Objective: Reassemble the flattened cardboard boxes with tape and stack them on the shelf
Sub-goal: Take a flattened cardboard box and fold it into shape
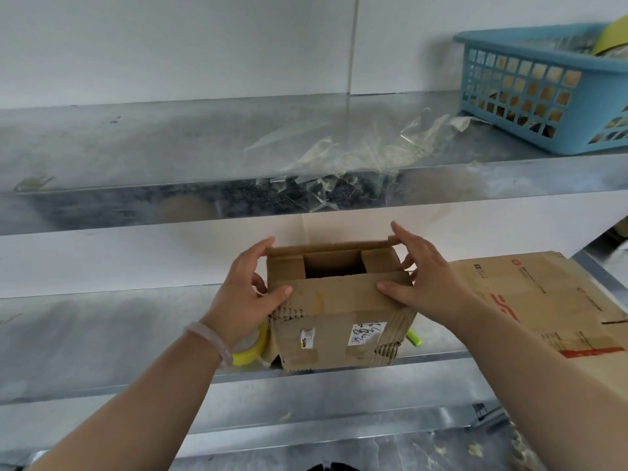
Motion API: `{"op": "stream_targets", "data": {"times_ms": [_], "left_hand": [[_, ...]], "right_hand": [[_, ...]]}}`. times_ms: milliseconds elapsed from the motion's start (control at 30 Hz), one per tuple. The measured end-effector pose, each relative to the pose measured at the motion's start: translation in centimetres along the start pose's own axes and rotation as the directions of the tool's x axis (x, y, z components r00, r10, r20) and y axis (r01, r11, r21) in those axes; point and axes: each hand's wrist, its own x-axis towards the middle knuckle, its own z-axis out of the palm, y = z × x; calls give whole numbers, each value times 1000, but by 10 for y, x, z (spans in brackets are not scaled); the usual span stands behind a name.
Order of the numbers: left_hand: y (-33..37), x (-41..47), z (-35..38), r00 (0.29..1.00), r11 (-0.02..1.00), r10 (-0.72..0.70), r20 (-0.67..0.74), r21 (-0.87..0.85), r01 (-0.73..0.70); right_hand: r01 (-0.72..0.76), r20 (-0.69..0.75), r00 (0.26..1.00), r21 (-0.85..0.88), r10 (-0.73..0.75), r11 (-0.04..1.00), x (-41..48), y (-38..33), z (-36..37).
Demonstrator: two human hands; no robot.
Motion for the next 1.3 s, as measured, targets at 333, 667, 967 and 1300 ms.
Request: {"op": "stream_targets", "data": {"times_ms": [333, 667, 967, 1300], "left_hand": [[-12, -29, 12, 993, 998, 6, 120, -61, 2], [-13, -11, 24, 995, 998, -44, 88, -44, 48], [-3, -38, 20, 998, 995, -20, 60, 96, 14], [-18, -27, 46, 987, 975, -39, 155, 223, 4]], "right_hand": [[131, 118, 985, -28, -127, 991, -35, 31, 17], [123, 115, 987, -93, -112, 988, -16, 32, 22], [143, 134, 983, -153, -123, 978, -51, 41, 23], [86, 215, 976, -236, -34, 968, -35, 59, 42]]}}
